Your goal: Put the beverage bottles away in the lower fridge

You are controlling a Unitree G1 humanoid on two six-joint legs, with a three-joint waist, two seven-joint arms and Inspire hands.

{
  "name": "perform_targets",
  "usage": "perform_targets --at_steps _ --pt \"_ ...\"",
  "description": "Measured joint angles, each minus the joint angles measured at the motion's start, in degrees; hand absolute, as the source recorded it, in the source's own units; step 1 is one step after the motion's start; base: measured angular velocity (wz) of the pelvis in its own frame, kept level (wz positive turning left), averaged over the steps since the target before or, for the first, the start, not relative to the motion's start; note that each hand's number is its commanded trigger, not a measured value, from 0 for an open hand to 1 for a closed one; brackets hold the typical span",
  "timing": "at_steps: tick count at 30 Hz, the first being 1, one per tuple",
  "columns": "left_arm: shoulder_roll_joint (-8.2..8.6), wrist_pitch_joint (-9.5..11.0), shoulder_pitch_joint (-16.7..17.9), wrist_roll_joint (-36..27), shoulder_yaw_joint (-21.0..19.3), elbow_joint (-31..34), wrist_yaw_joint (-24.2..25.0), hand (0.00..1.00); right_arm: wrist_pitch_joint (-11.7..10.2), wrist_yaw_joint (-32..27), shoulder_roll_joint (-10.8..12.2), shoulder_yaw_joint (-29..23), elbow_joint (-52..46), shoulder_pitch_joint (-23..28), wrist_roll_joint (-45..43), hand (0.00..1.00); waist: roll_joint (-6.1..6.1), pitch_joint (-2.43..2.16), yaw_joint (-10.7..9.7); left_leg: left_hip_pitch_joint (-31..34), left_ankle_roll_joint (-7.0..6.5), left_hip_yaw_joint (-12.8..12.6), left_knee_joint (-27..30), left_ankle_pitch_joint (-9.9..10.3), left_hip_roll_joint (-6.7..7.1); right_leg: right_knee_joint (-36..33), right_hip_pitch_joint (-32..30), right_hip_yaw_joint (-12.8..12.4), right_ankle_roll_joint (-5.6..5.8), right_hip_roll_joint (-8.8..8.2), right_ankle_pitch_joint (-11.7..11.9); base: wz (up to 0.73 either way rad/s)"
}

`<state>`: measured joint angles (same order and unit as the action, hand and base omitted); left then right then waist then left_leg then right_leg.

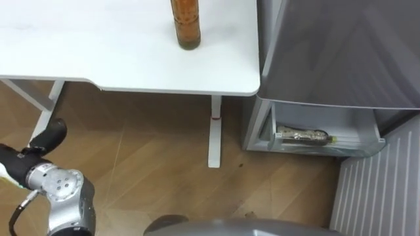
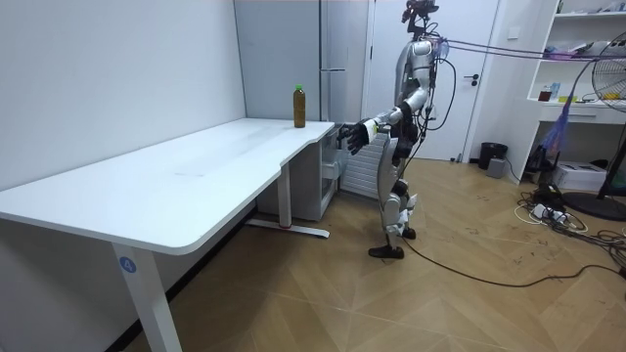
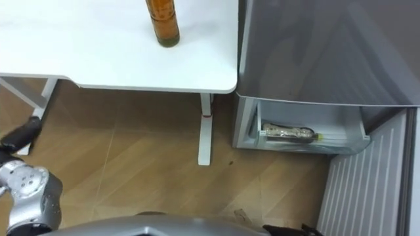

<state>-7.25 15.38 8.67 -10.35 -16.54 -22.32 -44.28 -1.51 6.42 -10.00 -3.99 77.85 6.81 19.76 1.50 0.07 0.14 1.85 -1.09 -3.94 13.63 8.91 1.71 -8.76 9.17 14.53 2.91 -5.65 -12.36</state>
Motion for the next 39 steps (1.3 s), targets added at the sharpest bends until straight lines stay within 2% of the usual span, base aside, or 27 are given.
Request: perform_targets --at_steps 3,6,13,16,20,22,25,29,36,39 --pt "-0.23 0.1 -0.1 0.0 0.3 10.4 0.1 0.00 0.0 0.1 -0.1 -0.3 0.3 0.1 -0.5 0.00 0.61 0.34 -1.1 0.7 0.01 0.8 0.4 0.0 0.12 0.1 -0.2 0.8 0.00 0.03 0.0 0.13" --pt "-0.65 0.5 -0.1 -0.1 1.2 15.4 2.1 0.00 -0.4 0.1 -0.2 -0.8 0.3 0.1 -2.1 0.00 0.55 0.29 -1.6 0.2 0.01 0.5 0.0 0.0 0.10 0.1 0.0 0.4 0.00 0.03 0.0 -0.04" --pt "-0.62 0.2 -0.4 -0.4 3.5 17.1 9.4 0.00 -0.9 0.9 -0.3 -2.5 0.2 0.0 -4.1 0.00 -0.19 0.53 -3.0 -0.1 0.03 0.2 0.0 0.0 -0.05 0.1 0.1 -0.4 0.00 0.10 0.0 -0.04" --pt "-0.54 -0.1 -1.3 -3.2 3.7 21.5 13.0 0.00 -0.9 2.6 -0.3 -4.2 0.1 0.0 -4.1 0.00 -0.26 0.49 -3.3 0.5 0.04 0.2 0.2 0.0 -0.11 0.1 -0.4 -0.5 -0.02 0.13 0.0 0.00" --pt "-0.53 -0.3 -3.9 -5.6 3.7 22.3 17.9 0.00 -0.9 3.3 -0.5 -4.8 0.0 0.1 -4.2 0.00 -0.81 0.25 -3.6 0.3 0.03 0.0 0.2 0.0 -0.12 0.1 -0.3 -0.5 -0.04 0.11 0.0 0.00" --pt "-0.53 -0.8 -4.3 -7.3 4.0 22.3 20.0 0.00 -0.9 3.7 -0.6 -4.7 0.0 0.0 -4.2 0.00 -0.86 0.22 -4.3 0.0 0.03 0.0 0.0 0.0 -0.12 0.1 -0.1 -0.5 -0.04 0.11 0.0 0.00" --pt "-0.52 -2.8 -4.3 -8.2 5.0 22.3 23.3 0.00 -0.8 4.1 -0.6 -4.8 0.0 -0.1 -4.3 0.00 -0.84 0.22 -4.8 -0.3 0.03 -0.3 -0.1 0.0 -0.14 0.0 0.0 -0.9 -0.04 0.11 0.0 -0.05" --pt "-0.52 -5.1 -4.4 -8.2 5.6 22.3 27.3 0.00 0.4 4.3 -0.4 -5.7 -0.2 -0.3 -4.3 0.00 -0.73 0.25 -5.3 -0.4 0.02 -0.6 -0.1 0.0 -0.19 0.0 -0.1 -1.6 -0.04 0.10 0.0 -0.05" --pt "-0.52 -8.1 -6.3 -8.3 5.6 22.3 30.5 0.00 1.7 4.2 -0.4 -6.4 -0.1 -0.7 -4.3 0.00 -0.91 0.33 -6.0 -0.6 0.02 -0.9 -0.1 0.0 -0.26 -0.1 -0.2 -2.2 -0.08 0.11 0.1 -0.02" --pt "-0.53 -9.0 -6.6 -8.3 5.4 22.3 32.2 0.00 1.8 4.2 -0.4 -7.0 -0.1 -0.7 -4.3 0.00 -1.13 0.43 -6.2 -1.2 0.01 -2.1 -0.4 0.0 -0.54 -0.1 -0.2 -3.4 -0.17 0.19 0.1 -0.17"
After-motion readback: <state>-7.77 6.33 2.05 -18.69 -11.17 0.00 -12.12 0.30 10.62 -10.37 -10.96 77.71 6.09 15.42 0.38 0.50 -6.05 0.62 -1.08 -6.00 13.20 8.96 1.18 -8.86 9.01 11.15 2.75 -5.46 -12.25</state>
